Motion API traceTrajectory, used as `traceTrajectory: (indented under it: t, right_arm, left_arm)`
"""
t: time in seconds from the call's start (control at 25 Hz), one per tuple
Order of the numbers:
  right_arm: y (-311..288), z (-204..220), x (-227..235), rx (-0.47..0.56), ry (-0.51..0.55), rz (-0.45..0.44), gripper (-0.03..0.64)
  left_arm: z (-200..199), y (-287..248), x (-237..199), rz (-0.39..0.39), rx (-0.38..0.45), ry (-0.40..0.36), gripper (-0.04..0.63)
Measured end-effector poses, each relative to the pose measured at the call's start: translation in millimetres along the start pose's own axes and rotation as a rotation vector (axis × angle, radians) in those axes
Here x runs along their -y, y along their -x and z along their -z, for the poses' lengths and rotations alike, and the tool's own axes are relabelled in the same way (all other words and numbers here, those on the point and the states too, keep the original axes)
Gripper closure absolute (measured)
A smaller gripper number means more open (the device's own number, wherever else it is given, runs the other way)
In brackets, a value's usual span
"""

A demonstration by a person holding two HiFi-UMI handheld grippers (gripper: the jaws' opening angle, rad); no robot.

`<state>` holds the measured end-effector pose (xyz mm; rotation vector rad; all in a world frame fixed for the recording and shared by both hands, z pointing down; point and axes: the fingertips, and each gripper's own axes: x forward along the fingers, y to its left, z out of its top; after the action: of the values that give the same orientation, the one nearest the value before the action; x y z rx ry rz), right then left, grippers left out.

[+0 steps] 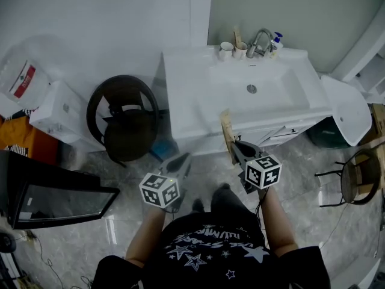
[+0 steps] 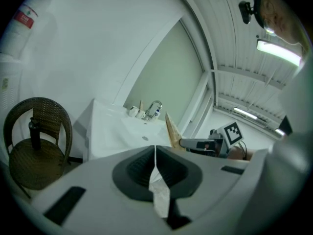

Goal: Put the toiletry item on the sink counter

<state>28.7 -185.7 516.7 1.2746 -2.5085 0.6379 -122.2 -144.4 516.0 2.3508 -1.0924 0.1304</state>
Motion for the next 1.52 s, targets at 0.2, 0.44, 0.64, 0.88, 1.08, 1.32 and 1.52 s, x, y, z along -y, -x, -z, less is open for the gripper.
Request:
traceTrajectory:
  t: [0.2,0.44,0.64,0.88,1.08,1.32,1.52]
  right_arm:
    - [-23,-13,13,0.000,0.011,-0.025,0.592]
    - [-67,-41,34,0.001,0.047,-0.080,0.592]
    - [-105,-66,58,-0.016,0.067,-0.122,0.592]
    - [-147,-92,87,-0.043,0.106,-0.155,0.592]
    - [-179,-107,102,-0.085,0.192,-0.171,0.592]
    - [-213,-123,117,-0.150,0.366,-0.151,0.592]
    - [-241,-135,125,-0.199,0.542,-0.142,0.594]
  left_arm:
    - [-4,-11,-11,-0.020,-0.014,0.006,0.575]
    - [-22,-29,-36,-0.082,0.000,0.010,0.575]
    - [-43,-57,-60,-0.127,0.001,0.019,0.575]
    - [-70,-91,-81,-0.158,0.012,0.021,0.575]
    - [-86,-110,-100,-0.195,0.030,0.032,0.575]
    - [-102,-124,-118,-0.237,0.046,0.046,0.575]
    - [-108,-132,-131,-0.262,0.056,0.083,0.575]
